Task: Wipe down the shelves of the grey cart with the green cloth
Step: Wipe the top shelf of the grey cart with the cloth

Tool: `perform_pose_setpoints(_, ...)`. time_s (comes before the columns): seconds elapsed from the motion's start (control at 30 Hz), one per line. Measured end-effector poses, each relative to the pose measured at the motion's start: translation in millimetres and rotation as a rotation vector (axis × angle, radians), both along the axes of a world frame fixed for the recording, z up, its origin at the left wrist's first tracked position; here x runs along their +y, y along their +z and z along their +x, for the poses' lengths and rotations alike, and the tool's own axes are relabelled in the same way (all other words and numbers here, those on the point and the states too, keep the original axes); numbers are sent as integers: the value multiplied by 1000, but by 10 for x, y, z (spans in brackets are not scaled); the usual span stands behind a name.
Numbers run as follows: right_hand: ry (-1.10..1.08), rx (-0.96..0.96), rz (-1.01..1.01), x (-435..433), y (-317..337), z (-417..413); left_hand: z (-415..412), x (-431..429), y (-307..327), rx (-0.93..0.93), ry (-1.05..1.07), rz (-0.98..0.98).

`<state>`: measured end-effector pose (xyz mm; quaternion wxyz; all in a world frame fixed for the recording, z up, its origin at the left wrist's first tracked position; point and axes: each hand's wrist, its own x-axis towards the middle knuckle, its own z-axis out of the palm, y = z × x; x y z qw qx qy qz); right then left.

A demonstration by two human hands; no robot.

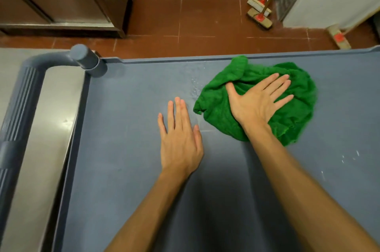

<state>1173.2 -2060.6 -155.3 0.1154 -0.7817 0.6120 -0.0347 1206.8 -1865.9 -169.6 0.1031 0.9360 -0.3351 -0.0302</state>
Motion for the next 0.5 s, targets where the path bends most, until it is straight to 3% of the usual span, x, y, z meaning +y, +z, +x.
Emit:
perform_pose_setpoints(0.3,231,-30,52,554,77,817,19,-12,21,-11,0,43)
perform_pose_setpoints(0.5,278,-44,54,618,71,893,17,-8,32,14,6,3)
